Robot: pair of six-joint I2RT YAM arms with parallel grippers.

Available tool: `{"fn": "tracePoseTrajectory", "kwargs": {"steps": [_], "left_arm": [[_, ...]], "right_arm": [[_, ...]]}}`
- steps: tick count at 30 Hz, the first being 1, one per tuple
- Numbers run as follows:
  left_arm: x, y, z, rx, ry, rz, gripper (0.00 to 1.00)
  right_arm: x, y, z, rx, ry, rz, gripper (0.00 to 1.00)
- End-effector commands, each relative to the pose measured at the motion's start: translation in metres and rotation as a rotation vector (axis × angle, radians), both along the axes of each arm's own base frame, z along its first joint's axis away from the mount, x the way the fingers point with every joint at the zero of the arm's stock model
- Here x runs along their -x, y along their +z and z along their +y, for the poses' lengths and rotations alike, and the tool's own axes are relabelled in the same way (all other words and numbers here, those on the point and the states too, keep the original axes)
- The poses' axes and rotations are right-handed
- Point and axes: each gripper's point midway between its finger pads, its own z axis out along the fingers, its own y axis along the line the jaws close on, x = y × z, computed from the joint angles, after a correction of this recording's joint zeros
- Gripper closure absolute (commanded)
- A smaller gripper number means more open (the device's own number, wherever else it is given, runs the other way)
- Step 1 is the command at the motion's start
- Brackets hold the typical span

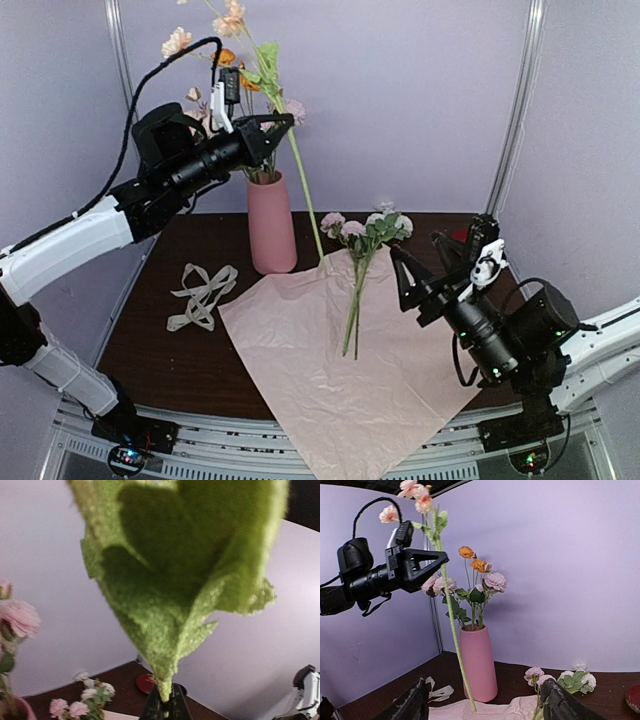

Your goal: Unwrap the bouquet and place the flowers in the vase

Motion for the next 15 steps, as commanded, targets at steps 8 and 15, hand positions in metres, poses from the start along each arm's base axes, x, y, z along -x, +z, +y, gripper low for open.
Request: {"fn": "tracePoseTrajectory", "kwargs": {"steps": [8, 15], "left_arm": [[-0.034, 0.112, 0.124, -0.109, 0.615, -0.3, 1.0], [-0.054, 0.133, 0.121, -0.104, 0.661, -0.347, 1.0]], "right_arm": [[-0.05, -0.028, -0.062, -0.126, -0.142, 0.141, 0.22], [-0.052, -0.037, -0.063, -0.127, -0.14, 0.158, 0.22]]}}
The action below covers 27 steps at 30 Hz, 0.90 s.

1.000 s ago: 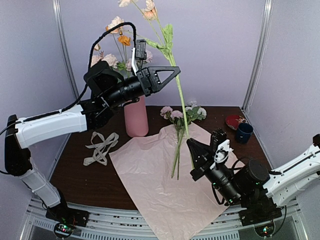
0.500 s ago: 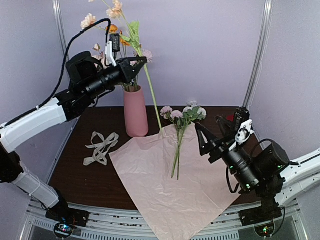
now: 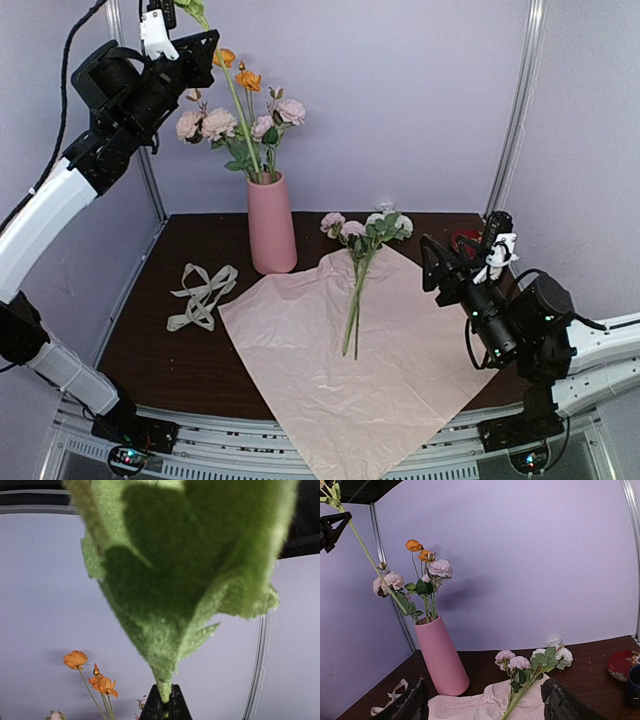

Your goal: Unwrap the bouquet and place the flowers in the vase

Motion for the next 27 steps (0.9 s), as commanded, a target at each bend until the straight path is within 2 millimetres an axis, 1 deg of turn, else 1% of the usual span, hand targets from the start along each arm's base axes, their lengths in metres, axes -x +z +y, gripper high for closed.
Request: {"fn": "tracePoseTrajectory", "kwargs": {"steps": [1, 4, 7, 12, 16, 19, 22, 27], "left_arm": [[-0.023, -0.008, -0.005, -0.049, 0.059, 0.008, 1.0], [-0.028, -0.004, -0.006, -0.035, 0.066, -0.016, 1.0], [-0.041, -0.006, -0.008, -0.041, 0.07, -0.018, 1.0], [-0.065, -0.022, -0.015, -0.059, 0.069, 0.013, 1.0], [-0.085, -0.043, -0.016, -0.052, 0.056, 0.062, 1.0], [-0.096, -0.06, -0.017, -0.04, 0.031, 0.099, 1.0], [-0.108, -0.086, -0.02, -0.044, 0.017, 0.149, 1.0], [-0.127, -0.134, -0.033, -0.083, -0.013, 0.253, 1.0]], "right_arm": [[0.0, -0.005, 0.002, -0.011, 0.025, 0.017, 0.22], [0.0, -0.005, 0.003, -0.005, 0.031, 0.015, 0.23], [0.0, -0.005, 0.005, 0.006, 0.03, 0.011, 0.23], [-0.002, -0.007, 0.007, 0.025, 0.023, 0.011, 0.23], [-0.003, -0.01, 0.009, 0.034, 0.023, 0.014, 0.23], [-0.004, -0.011, 0.011, 0.043, 0.021, 0.016, 0.23], [-0.005, -0.013, 0.012, 0.048, 0.02, 0.017, 0.23], [-0.007, -0.016, 0.015, 0.063, 0.021, 0.02, 0.23]]}}
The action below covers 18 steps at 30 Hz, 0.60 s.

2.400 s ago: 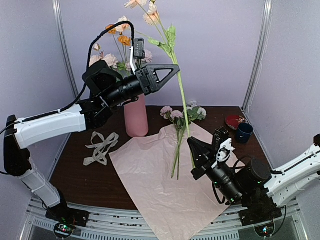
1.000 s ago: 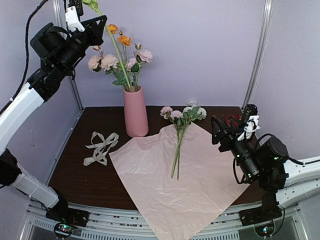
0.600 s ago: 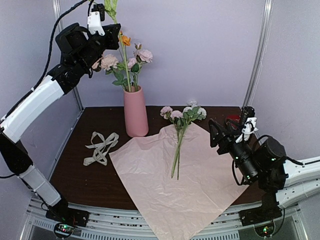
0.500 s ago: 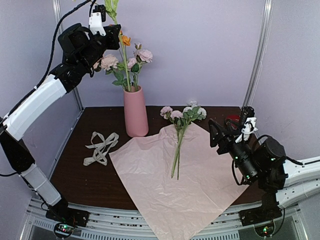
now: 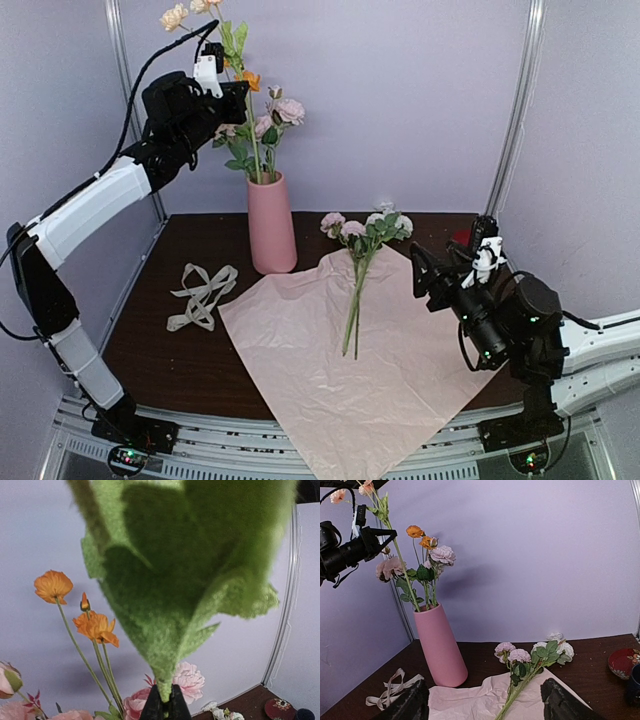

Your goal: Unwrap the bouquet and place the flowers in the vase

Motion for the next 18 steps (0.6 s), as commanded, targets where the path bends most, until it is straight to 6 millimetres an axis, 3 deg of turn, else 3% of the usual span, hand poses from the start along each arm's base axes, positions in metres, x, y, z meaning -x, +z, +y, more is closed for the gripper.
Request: {"fn": "tracePoseTrajectory", "kwargs": {"steps": [1, 11, 18], "left_arm": [[-0.016, -0.038, -0.014, 0.005, -0.052, 0.073, 1.0], [-0.022, -0.113, -0.021, -0.034, -0.082, 0.2, 0.98], [-0.021, -0.148, -0.023, -0.051, -0.1, 0.266, 0.92]], "right_arm": [[-0.002, 0.0, 0.004, 0.016, 0.009, -0.003, 0.23], [-0.004, -0.006, 0.006, 0.033, 0.007, 0.005, 0.23], [-0.006, -0.009, 0.009, 0.045, 0.01, 0.011, 0.23]]}}
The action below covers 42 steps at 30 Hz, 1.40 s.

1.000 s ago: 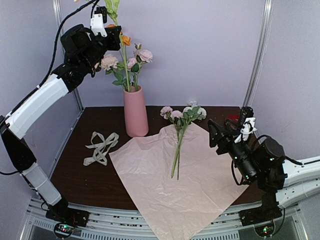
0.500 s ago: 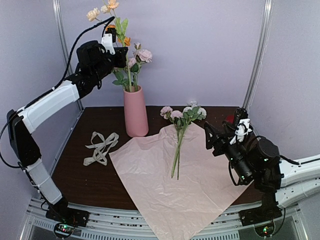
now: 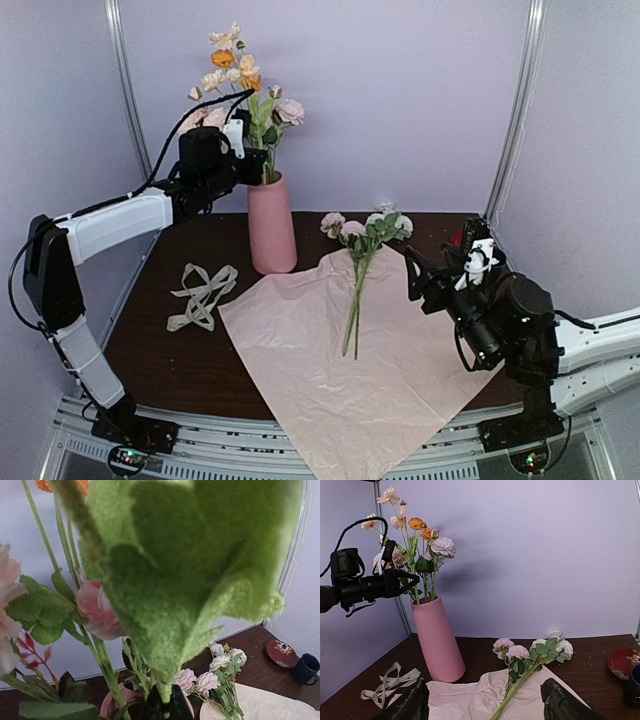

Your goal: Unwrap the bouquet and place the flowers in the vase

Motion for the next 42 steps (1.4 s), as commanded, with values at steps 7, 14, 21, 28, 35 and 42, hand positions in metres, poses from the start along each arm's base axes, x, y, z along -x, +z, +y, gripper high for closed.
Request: {"fn": "tracePoseTrajectory", "kwargs": {"steps": [7, 14, 21, 28, 35, 42], "left_arm": [[0.007, 0.001, 0.001, 0.039, -0.027, -0.011, 0.74], [0.019, 0.011, 0.004, 0.037, -0.047, -0.008, 0.35], [0.063, 0.039, 0.04, 0.062, 0.011, 0.015, 0.02], [0.125, 0.019, 0.078, 0.072, 0.029, 0.051, 0.02], [0.165, -0.013, 0.106, 0.025, 0.052, 0.029, 0.02], [0.174, -0.05, 0.106, 0.008, 0.029, 0.087, 0.02]], "right_arm": [[-0.002, 0.001, 0.005, 0.013, 0.007, 0.006, 0.23], [-0.003, 0.004, 0.006, 0.018, 0.007, 0.01, 0.22], [-0.028, 0.018, 0.02, 0.008, 0.014, 0.087, 0.22], [-0.092, -0.045, 0.055, 0.045, 0.061, 0.376, 0.24], [-0.127, -0.155, 0.09, 0.004, 0.152, 0.722, 0.38], [-0.143, -0.216, 0.092, -0.057, 0.083, 0.878, 0.43]]}}
